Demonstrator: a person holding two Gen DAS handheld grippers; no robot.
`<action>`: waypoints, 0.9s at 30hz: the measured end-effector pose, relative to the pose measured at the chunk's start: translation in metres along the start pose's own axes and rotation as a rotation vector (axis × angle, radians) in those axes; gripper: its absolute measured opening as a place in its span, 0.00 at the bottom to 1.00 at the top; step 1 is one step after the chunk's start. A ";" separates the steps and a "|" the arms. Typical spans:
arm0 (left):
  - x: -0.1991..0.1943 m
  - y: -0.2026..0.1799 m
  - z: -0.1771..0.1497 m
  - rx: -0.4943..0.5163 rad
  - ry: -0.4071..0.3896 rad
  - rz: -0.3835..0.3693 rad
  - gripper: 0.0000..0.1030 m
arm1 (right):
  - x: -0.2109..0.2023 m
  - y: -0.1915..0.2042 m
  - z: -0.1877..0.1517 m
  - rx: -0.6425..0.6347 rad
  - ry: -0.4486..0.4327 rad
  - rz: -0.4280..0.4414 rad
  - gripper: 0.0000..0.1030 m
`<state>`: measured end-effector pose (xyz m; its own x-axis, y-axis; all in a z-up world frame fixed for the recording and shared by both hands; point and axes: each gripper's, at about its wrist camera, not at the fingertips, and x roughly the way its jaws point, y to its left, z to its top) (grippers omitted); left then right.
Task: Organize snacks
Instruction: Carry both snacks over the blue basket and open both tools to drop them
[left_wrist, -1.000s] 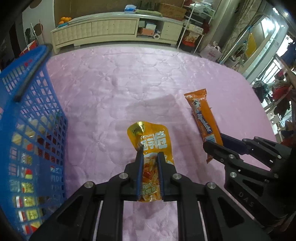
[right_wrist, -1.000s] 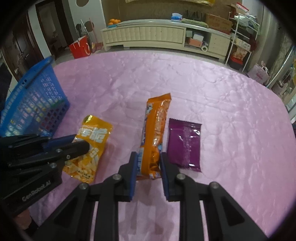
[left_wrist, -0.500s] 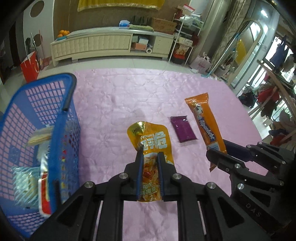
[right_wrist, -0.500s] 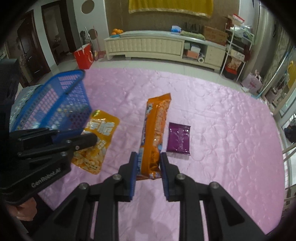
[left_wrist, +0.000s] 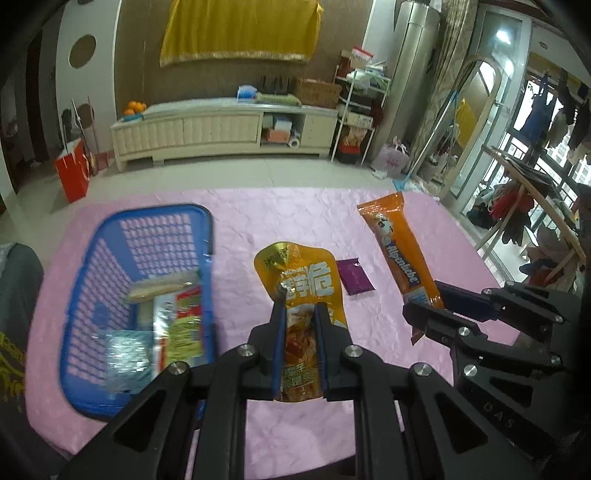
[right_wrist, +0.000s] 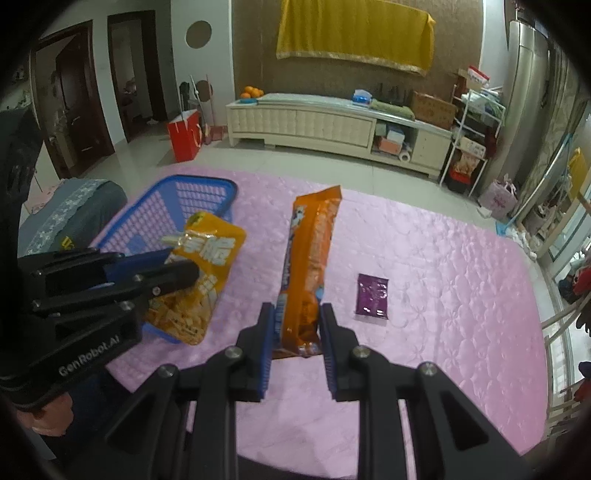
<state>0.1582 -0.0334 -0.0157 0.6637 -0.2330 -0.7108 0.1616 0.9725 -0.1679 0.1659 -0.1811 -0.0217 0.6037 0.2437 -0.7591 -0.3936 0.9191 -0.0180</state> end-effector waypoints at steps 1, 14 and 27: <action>-0.008 0.003 -0.001 0.005 -0.010 0.005 0.13 | -0.005 0.005 0.001 -0.001 -0.007 0.003 0.27; -0.080 0.057 -0.010 0.032 -0.084 0.051 0.13 | -0.034 0.062 0.020 -0.013 -0.093 0.043 0.27; -0.073 0.104 -0.006 0.029 -0.058 0.095 0.13 | -0.006 0.096 0.031 -0.018 -0.070 0.093 0.27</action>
<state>0.1223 0.0846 0.0147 0.7183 -0.1407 -0.6814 0.1166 0.9898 -0.0814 0.1461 -0.0848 0.0014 0.6110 0.3491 -0.7105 -0.4621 0.8860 0.0380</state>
